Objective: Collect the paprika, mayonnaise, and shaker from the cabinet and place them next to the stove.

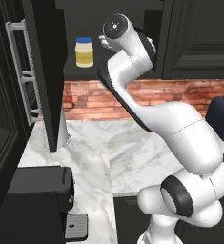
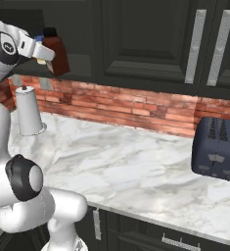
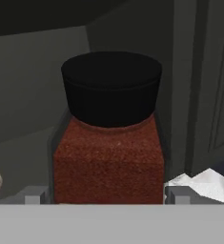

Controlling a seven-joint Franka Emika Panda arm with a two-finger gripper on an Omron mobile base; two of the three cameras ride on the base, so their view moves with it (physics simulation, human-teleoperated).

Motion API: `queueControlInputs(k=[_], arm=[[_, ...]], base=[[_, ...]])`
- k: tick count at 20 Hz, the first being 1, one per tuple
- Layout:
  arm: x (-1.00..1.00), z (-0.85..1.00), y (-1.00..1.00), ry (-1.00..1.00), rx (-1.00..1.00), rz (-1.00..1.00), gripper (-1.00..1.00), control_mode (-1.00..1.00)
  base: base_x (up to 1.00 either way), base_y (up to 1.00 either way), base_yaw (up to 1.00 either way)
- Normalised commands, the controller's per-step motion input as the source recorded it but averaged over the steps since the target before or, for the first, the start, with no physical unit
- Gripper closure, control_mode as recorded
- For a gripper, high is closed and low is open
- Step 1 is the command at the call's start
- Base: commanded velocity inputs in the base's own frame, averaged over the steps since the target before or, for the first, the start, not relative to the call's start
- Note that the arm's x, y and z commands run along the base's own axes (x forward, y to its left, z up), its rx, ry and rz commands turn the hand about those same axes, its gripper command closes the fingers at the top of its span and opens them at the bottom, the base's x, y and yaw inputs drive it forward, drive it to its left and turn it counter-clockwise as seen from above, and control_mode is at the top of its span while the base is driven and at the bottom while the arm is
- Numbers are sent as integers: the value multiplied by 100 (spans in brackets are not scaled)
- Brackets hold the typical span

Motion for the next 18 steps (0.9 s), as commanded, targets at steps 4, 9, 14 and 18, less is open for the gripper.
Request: queueControlInputs(k=[4,9,14,18], arm=[[-92,3,14,0,0,3,100,-100],[-87,2,0,0,0,0,100,-100],[-76,0,-3,-1,0,0,100,-100],[-66,-7,-5,-1,0,0,100,-100]], base=[[0,0,0],[0,0,0],[0,0,0],[0,0,0]])
